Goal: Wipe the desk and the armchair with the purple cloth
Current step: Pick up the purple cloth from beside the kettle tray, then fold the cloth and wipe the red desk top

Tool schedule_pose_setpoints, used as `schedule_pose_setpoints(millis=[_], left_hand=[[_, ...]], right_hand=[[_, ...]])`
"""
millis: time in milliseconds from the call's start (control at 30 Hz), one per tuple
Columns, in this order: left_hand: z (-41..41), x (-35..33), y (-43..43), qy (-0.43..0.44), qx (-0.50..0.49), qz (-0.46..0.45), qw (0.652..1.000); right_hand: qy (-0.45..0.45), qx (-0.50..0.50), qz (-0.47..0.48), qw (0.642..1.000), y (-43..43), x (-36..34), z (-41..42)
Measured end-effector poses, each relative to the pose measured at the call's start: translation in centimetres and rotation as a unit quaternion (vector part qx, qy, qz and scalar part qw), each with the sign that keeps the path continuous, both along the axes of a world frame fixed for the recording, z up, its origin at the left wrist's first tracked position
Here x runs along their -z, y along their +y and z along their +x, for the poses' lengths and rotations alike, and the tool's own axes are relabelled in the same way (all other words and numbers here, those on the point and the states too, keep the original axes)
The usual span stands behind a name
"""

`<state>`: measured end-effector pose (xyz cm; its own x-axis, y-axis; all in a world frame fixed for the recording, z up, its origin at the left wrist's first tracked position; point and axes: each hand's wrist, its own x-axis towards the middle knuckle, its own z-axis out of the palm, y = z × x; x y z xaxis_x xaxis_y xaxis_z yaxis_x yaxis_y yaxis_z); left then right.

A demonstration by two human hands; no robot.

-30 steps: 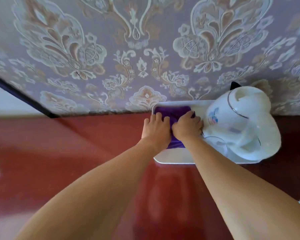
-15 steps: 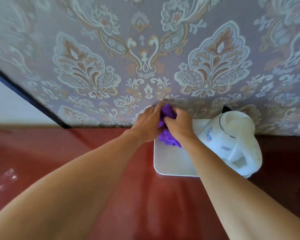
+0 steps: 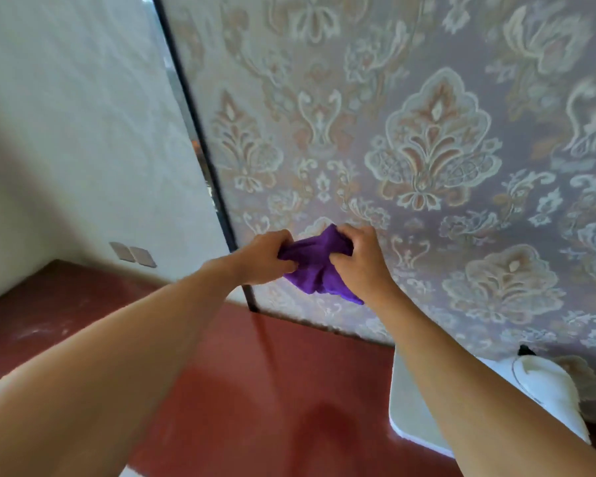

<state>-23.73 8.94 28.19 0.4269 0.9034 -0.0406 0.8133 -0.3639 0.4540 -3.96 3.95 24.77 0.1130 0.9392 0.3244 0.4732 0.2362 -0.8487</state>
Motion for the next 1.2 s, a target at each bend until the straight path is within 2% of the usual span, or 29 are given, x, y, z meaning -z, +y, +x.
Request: schedule_pose_setpoints(millis=[133, 233, 367, 500, 600, 733, 867, 967, 1200], left_hand=[[-8.8, -5.4, -3.5, -0.149, -0.088, 0.026, 0.985], [-15.8, -8.7, -6.0, -0.213, -0.142, 0.050, 0.965], [-25.2, -12.0, -8.9, -0.309, -0.252, 0.062, 0.915], [-34.0, -13.8, -11.4, -0.343, -0.349, 0.105, 0.866], [-40.1, -14.5, -13.1, -0.331, -0.395, 0.159, 0.842], [-48.0, -14.4, -15.4, -0.243, -0.398, 0.205, 0.860], [-54.2, -13.2, -15.9, -0.164, -0.410, 0.208, 0.873], [-57.6, -11.7, -14.4, -0.148, -0.419, 0.221, 0.868], [-64.5, -7.9, -6.3, -0.085, -0.445, 0.236, 0.860]], right_hand=[[0.092, -0.081, -0.007, 0.992, 0.1, -4.0, -7.8], [0.151, -0.153, -0.029, 0.976, -0.2, -6.7, -14.1], [0.195, -0.213, -0.034, 0.957, -0.5, -9.7, -24.0], [0.253, -0.270, -0.103, 0.923, -1.0, -11.7, -34.9], [0.294, -0.307, -0.140, 0.894, -1.9, -13.0, -42.7], [0.282, -0.387, -0.196, 0.856, -2.8, -13.2, -50.7], [0.254, -0.415, -0.233, 0.842, -2.6, -12.1, -56.4], [0.264, -0.414, -0.249, 0.835, -1.1, -11.1, -60.1], [0.337, -0.431, -0.281, 0.789, 7.2, -6.6, -68.3]])
